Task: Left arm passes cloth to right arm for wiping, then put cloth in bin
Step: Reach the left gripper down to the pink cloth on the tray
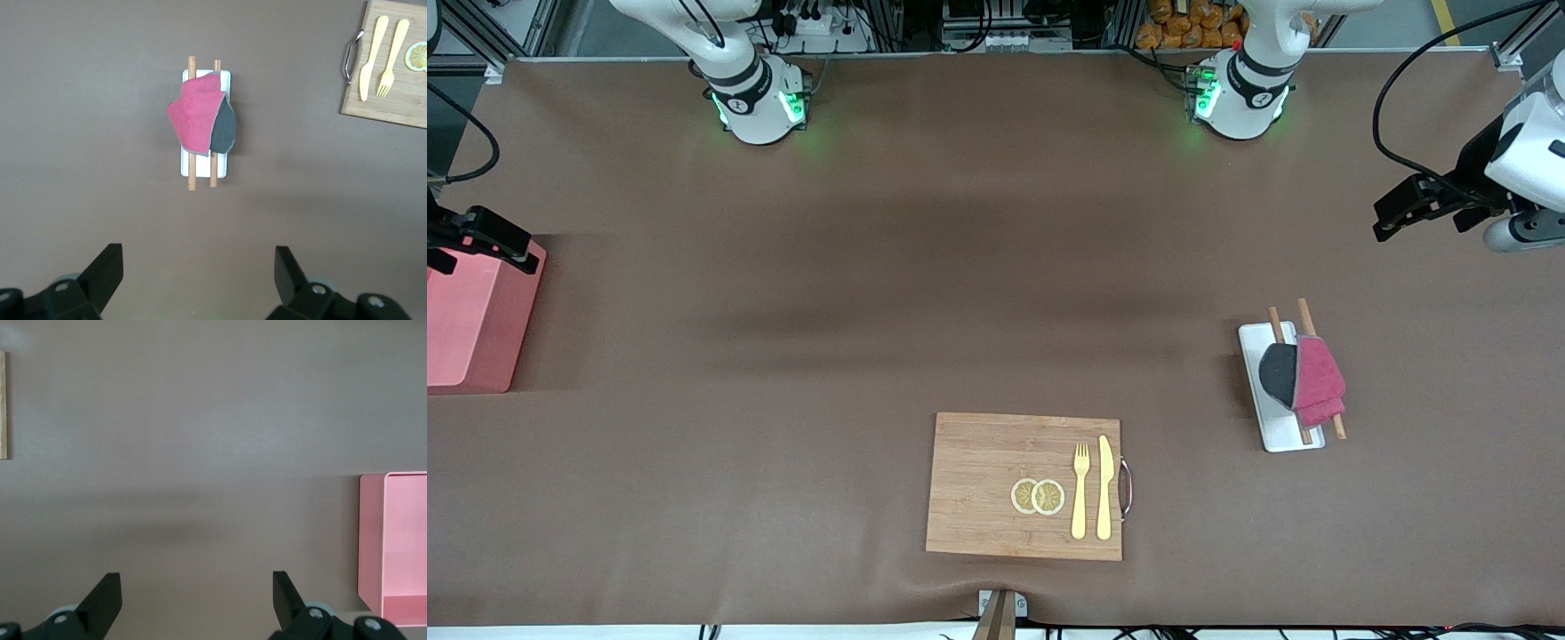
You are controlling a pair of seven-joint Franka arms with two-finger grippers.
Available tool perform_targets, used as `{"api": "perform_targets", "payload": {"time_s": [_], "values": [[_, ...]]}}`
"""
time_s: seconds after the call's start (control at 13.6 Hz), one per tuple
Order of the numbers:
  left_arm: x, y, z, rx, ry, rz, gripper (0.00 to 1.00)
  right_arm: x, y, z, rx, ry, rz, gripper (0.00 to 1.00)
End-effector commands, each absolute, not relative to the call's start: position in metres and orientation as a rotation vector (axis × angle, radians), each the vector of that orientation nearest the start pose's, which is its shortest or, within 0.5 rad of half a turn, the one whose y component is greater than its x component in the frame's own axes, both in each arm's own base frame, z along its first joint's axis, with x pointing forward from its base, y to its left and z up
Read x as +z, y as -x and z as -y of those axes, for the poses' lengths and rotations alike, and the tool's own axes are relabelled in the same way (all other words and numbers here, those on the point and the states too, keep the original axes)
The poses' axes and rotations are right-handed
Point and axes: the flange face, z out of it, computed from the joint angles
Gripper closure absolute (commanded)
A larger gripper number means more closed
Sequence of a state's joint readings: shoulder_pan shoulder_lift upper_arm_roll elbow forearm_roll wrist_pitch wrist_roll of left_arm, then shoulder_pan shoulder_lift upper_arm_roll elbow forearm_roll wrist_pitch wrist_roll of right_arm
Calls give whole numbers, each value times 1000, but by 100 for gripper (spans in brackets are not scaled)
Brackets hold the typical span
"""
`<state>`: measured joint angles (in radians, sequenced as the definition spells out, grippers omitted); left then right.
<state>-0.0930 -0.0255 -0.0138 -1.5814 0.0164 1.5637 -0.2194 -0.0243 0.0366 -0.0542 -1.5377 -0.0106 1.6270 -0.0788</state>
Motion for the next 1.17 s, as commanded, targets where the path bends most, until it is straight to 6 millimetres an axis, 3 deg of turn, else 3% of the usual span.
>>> {"api": "perform_targets", "payload": {"time_s": [0.0,0.22,0.37,0.51,0.81,1.1], "values": [[641,-537,56,-17,3100,161,0,626,-568,49,-77,3143,-22,0],[641,-542,58,-21,3101,159,0,627,-567,52,-77,3143,-29,0],[624,-554,56,23,3096,160,0,627,-567,52,-77,3143,-27,0],[590,-574,53,91,3088,167,0,627,-567,52,-77,3143,-27,0],[496,-625,35,149,3080,216,0,627,-567,52,-77,3143,-27,0],[433,-652,30,149,3085,232,0,627,-567,52,-77,3143,-27,0]]}}
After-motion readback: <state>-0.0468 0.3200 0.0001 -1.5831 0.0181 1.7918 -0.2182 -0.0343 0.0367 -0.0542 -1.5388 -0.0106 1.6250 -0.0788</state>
